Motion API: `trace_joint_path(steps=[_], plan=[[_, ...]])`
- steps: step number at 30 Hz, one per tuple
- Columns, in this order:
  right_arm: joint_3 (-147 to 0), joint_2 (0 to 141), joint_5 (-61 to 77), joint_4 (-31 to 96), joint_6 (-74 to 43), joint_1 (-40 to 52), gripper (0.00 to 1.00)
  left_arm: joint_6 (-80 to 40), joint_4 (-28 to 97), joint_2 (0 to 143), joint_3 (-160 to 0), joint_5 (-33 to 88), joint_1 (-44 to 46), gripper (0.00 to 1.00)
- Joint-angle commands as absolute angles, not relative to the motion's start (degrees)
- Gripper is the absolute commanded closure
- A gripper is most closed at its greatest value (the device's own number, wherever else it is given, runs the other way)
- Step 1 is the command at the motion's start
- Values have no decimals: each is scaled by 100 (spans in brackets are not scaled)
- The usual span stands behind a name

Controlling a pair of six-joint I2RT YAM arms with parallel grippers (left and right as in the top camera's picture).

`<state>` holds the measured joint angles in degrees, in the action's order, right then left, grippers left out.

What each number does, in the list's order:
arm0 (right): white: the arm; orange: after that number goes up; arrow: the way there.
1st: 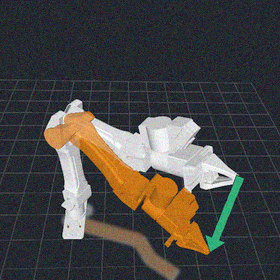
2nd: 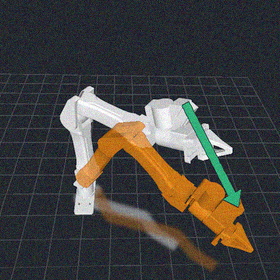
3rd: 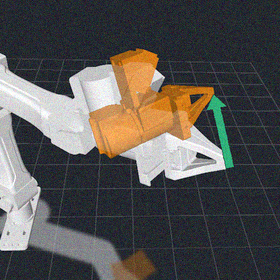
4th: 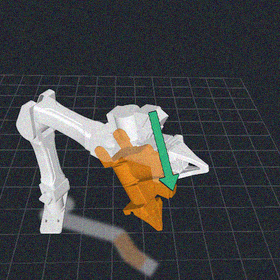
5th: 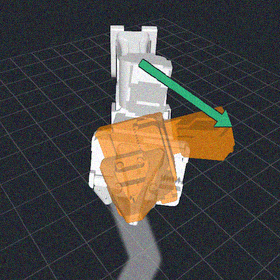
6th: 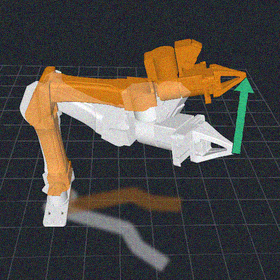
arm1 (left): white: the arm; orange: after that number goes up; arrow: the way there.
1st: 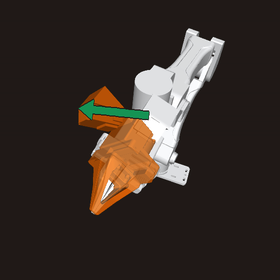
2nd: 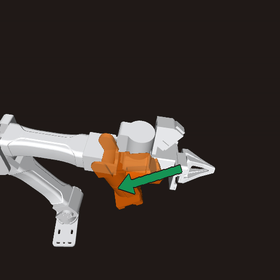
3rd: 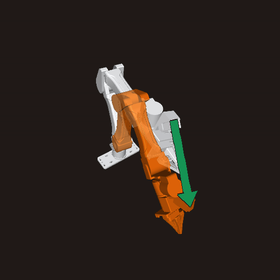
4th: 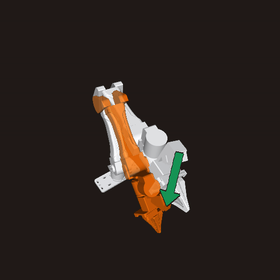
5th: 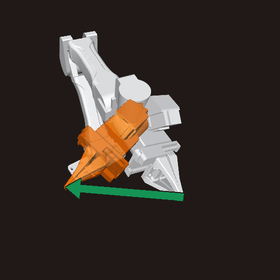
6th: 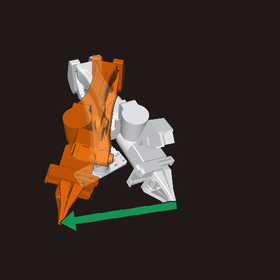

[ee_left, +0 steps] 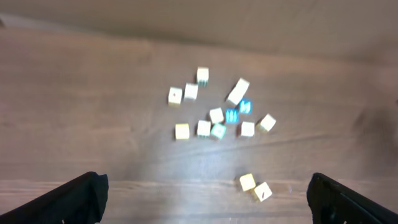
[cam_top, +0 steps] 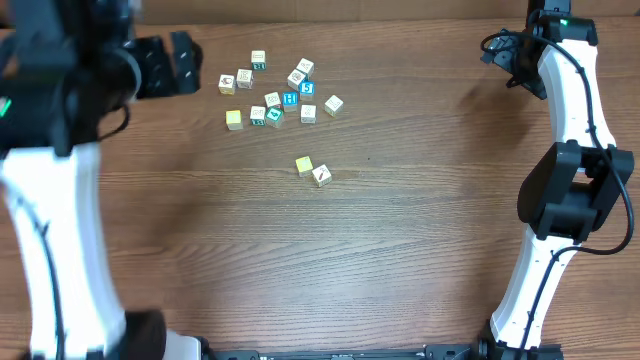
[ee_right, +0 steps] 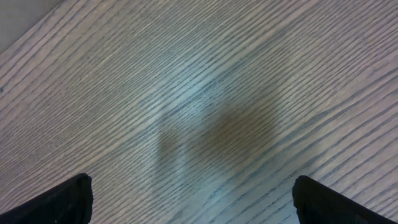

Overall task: Form a circle
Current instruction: 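Swing the left gripper forward toward the block cluster, then lower the left gripper onto the yellow S block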

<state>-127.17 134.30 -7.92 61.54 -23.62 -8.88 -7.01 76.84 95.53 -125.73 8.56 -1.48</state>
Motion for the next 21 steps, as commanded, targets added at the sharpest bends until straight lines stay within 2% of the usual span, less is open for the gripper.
trace_joint_path(steps=[1, 4, 5, 7, 8, 9, 12, 17, 21], plan=[[-12790, 13288, -834, 6141, -2359, -875, 0, -578, 7719, 10068, -12680, 1020, -113, 1], [-12790, 13288, -834, 6141, -2359, -875, 0, -617, 7675, 10586, -12680, 1129, -106, 0], [-12790, 13288, -834, 6141, -2359, -875, 0, -663, 7682, 10772, -12680, 1232, -104, 4], [-12790, 13288, -834, 6141, -2359, -875, 0, -832, 7723, 11109, -12680, 1356, -102, 48], [-12790, 13288, -834, 6141, -2359, -875, 0, -965, 7762, 11257, -12680, 1358, -104, 62], [-12790, 13288, -834, 6141, -2359, -875, 0, -1111, 7804, 11437, -12680, 1358, -104, 67], [-12790, 13288, -834, 6141, -2359, -875, 0, -1409, 7911, 11898, -12680, 1356, -99, 67], [-12790, 13288, -834, 6141, -2359, -875, 0, -1435, 7850, 12514, -12680, 1284, -54, 47], [-12790, 13288, -834, 6141, -2359, -875, 0, -1437, 7631, 12901, -12680, 1013, 3, 46]])
